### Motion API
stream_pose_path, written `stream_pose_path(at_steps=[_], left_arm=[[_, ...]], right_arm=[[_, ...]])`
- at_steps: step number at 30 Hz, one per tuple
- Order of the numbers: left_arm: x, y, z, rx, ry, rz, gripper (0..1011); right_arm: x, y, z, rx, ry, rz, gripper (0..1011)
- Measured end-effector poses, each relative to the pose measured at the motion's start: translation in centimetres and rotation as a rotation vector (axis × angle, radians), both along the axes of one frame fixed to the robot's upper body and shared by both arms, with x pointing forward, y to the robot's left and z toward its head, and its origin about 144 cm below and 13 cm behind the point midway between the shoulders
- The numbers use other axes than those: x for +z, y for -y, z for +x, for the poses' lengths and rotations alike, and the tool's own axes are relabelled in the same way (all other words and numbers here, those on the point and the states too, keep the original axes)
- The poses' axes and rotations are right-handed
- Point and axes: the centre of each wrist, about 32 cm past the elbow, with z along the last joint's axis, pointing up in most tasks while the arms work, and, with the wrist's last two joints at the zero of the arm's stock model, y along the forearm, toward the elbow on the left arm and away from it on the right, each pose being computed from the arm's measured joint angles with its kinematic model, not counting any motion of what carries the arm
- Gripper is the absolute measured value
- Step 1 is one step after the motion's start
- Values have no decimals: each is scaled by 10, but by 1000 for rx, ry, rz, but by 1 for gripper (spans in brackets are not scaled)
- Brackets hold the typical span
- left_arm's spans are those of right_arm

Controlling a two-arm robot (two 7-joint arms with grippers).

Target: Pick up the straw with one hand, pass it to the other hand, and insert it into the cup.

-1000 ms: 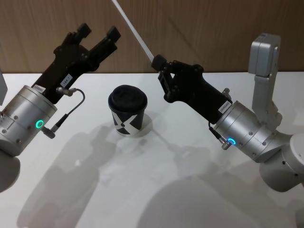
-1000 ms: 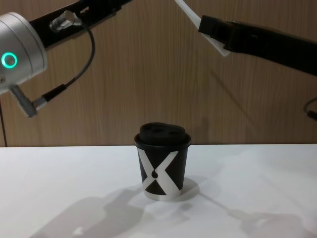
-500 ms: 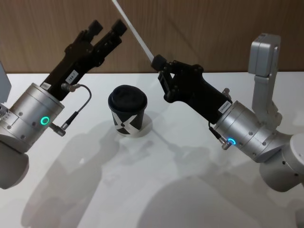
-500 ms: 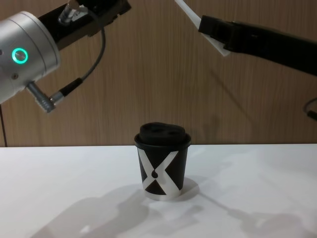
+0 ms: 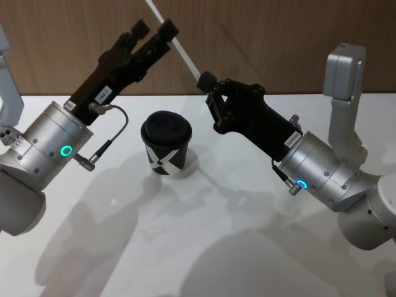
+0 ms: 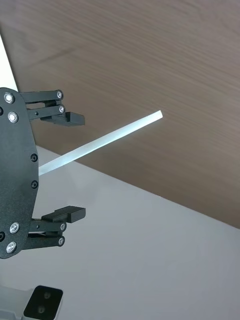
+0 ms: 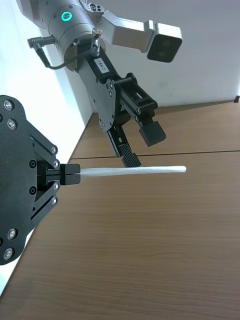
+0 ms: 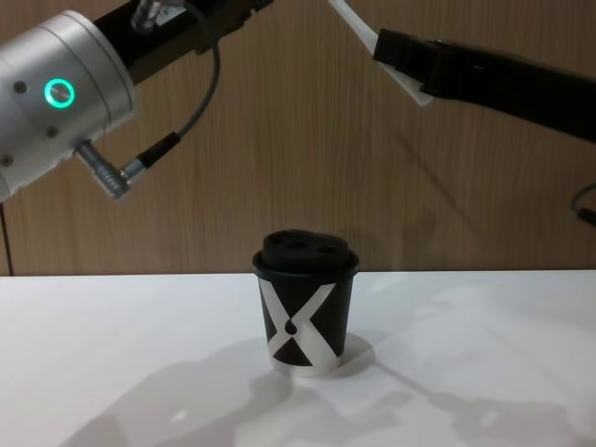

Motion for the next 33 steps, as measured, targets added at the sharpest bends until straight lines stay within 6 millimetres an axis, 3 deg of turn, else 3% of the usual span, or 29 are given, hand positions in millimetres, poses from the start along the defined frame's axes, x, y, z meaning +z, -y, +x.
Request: stream_pose_path(at_steps=[33], left_arm=[[4,15,29,-54,20,-27,992]], right_arm=[[0,0,0,0,0,0,5]])
